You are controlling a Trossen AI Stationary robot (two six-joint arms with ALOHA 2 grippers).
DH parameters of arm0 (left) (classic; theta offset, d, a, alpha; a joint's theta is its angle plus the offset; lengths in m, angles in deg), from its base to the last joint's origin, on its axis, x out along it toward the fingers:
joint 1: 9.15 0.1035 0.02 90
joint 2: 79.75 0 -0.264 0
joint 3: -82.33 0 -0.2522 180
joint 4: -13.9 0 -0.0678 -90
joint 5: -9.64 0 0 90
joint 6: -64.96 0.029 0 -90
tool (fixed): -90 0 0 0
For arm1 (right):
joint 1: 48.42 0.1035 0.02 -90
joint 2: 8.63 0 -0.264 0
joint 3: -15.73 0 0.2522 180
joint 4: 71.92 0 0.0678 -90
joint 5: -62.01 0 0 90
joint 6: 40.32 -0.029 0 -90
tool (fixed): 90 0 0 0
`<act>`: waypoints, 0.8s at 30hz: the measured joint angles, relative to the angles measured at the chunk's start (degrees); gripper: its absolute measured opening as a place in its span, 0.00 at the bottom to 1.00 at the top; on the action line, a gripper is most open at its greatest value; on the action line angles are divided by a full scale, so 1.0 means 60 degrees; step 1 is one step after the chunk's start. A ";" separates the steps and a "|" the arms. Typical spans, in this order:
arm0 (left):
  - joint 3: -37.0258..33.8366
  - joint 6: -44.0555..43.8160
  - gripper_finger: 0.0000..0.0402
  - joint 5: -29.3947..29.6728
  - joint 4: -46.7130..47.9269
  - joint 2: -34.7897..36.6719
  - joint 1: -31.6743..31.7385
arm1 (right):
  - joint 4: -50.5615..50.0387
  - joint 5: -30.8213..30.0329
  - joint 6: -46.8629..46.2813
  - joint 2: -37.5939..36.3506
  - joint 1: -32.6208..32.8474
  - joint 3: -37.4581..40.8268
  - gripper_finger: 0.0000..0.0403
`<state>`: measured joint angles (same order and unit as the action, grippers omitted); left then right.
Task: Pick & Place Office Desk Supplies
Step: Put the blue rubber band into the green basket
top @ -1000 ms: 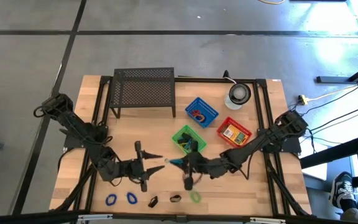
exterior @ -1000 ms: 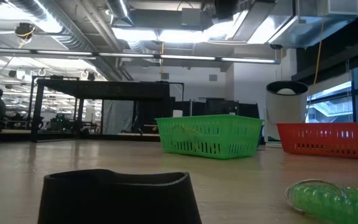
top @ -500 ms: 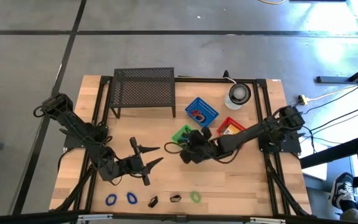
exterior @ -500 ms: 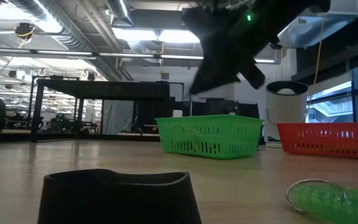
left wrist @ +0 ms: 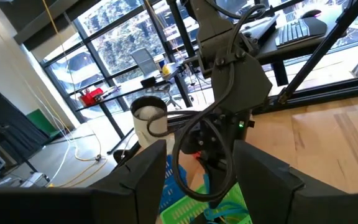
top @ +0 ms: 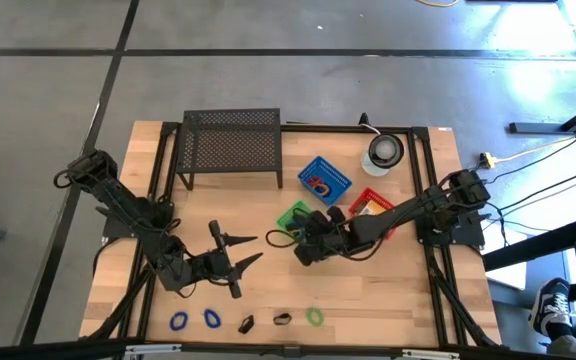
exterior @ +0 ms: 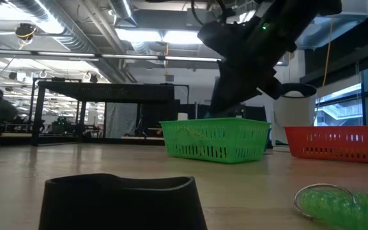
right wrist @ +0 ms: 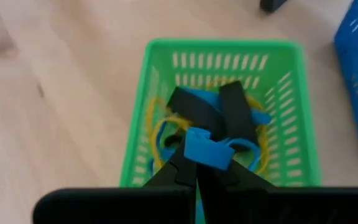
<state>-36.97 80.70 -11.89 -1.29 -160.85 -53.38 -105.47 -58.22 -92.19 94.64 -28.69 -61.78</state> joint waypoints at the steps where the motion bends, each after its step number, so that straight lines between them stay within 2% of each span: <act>1: 0.0000 0.0000 0.45 0.0004 0.0000 0.0000 0.0000 | -0.0008 0.0209 0.0000 0.0000 -0.0004 0.0000 0.01; 5: 0.0000 0.0000 0.45 0.0041 0.0000 0.0000 0.0022 | -0.0010 0.0802 0.0162 0.0000 0.0007 0.0000 0.01; 12: 0.0000 0.0002 0.45 0.0515 0.0000 0.0000 0.0022 | -0.0014 0.0970 0.0320 0.0004 0.0003 0.0000 0.03; 17: 0.0000 0.0004 0.45 0.0525 0.0004 0.0004 0.0025 | -0.0010 0.0969 0.1041 0.0004 0.0000 0.0000 0.12; 24: 0.0000 -0.0004 0.45 0.0524 0.0004 0.0004 0.0025 | -0.0010 0.0969 0.1231 0.0004 0.0004 0.0000 0.25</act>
<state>-36.97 80.68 -8.74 -1.27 -160.83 -53.23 -105.53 -52.41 -84.81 94.66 -28.67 -61.78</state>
